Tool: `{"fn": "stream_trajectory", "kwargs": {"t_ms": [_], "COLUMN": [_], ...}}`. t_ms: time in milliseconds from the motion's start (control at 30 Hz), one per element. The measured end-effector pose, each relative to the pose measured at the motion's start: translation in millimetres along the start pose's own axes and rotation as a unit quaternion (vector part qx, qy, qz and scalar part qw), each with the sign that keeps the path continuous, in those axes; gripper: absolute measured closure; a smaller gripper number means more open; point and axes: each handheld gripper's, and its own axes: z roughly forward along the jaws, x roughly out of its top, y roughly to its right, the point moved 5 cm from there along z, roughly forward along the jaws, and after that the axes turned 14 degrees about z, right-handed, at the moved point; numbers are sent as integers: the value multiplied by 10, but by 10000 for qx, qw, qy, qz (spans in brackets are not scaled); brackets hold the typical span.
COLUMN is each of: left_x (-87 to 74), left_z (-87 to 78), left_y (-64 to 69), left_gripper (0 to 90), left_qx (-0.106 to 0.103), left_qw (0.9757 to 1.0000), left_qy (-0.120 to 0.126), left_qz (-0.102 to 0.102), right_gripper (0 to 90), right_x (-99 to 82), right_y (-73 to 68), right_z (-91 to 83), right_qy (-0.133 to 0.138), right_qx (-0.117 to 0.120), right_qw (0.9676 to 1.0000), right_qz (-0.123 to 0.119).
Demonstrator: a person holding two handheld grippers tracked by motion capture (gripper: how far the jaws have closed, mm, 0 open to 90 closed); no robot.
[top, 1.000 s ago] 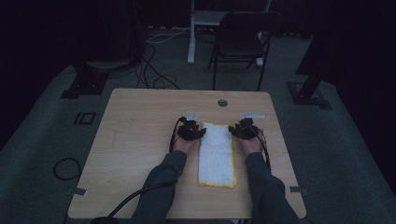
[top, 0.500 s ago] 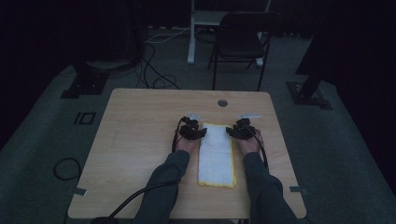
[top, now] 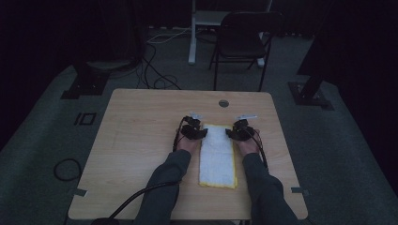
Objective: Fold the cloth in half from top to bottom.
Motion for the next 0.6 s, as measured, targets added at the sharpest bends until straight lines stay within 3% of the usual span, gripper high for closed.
{"fn": "stream_trajectory", "kwargs": {"t_ms": [167, 267, 400, 600], "left_x": [4, 0, 22, 25], "left_z": [9, 8, 7, 3], "left_y": [33, 33, 19, 10], "left_gripper": [766, 832, 863, 872], "left_qx": [-213, -315, -406, -426], "left_qw": [9997, 9994, 9989, 9988], "left_qy": [-27, -51, -153, -103], "left_qz": [-93, -149, -183, -215], "right_gripper": [774, 833, 858, 865], "right_x": [6, 15, 26, 33], "right_y": [-52, -39, -30, -28], "right_z": [4, 7, 11, 2], "right_qy": [-133, -200, -234, -228], "right_qx": [138, 263, 316, 329], "right_qw": [9998, 9993, 9988, 9989], "right_qz": [10, 172, 303, 258]}}
